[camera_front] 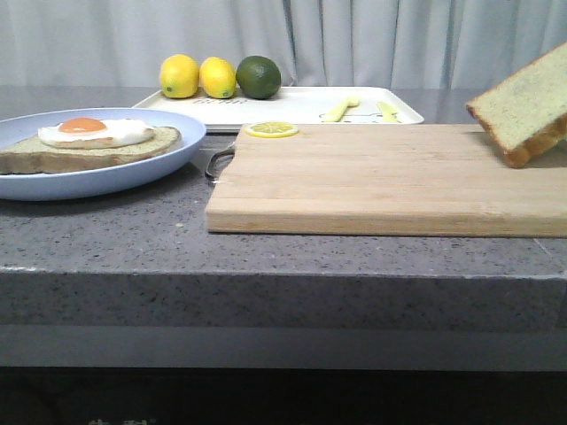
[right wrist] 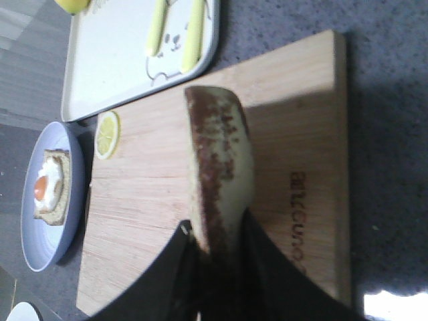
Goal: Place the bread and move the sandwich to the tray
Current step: 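Grasp the loose bread slice on the cutting board with the right gripper, then carry the bread slice over the egg toast and lower it on top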
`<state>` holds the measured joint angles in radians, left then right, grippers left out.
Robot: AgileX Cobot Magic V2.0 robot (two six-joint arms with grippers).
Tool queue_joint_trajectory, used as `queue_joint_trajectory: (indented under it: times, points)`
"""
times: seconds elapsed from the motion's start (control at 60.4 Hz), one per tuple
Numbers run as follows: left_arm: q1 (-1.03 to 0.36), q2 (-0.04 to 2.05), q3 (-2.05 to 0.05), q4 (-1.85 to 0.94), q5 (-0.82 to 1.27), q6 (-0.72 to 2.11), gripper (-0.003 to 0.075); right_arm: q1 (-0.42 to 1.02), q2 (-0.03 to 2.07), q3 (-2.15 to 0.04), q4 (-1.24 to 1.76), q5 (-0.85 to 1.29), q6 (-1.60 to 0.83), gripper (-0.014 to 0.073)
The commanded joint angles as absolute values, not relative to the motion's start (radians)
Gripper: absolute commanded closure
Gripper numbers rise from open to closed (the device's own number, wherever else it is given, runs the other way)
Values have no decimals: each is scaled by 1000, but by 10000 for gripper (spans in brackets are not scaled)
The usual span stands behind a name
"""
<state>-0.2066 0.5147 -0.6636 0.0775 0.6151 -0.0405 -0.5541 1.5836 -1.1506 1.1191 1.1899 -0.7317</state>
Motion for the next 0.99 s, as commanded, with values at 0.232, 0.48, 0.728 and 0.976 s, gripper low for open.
queue_joint_trajectory:
  times: [0.232, 0.48, 0.728, 0.976]
  points:
    - [-216, 525, -691, 82, 532, -48, 237, -354, 1510, -1179, 1383, 1323, -752, 447]
    - [-216, 525, -691, 82, 532, -48, 237, -45, 1510, -1179, 1588, 1074, -752, 447]
    - [-216, 525, -691, 82, 532, -48, 237, 301, 1514, -1181, 1811, 711, -762, 447]
    - [-216, 525, -691, 82, 532, -48, 237, 488, 1627, -1304, 1867, 557, -795, 447]
